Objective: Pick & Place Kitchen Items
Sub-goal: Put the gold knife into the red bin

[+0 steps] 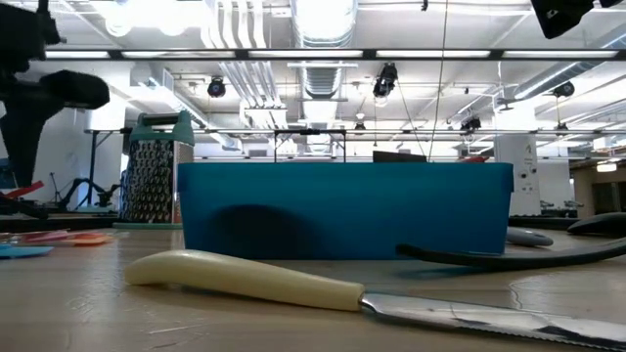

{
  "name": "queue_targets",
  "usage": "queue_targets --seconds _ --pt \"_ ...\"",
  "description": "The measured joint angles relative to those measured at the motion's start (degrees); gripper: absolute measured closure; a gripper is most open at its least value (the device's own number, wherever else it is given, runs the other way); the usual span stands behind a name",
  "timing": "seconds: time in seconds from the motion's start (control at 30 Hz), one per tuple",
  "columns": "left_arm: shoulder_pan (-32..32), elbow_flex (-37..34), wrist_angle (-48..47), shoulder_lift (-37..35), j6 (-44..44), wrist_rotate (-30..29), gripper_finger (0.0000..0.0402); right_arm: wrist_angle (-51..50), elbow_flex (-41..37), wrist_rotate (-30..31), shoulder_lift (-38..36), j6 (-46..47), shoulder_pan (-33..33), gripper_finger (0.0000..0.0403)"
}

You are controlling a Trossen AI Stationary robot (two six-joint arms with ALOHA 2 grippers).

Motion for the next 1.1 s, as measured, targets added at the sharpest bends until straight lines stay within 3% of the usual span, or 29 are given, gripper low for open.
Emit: queue_targets --seconds 0.57,1.1 --pt "0.00 -0.04 0.64 4.96 1.27 1.05 0.0250 0.00 0.00 -0.01 0.13 -0.02 -0.01 0.0394" --pt "0.98 -0.06 2.67 10.16 11.71 1.09 0.0252 0.00 0.00 0.00 0.13 0.00 0.00 0.0394"
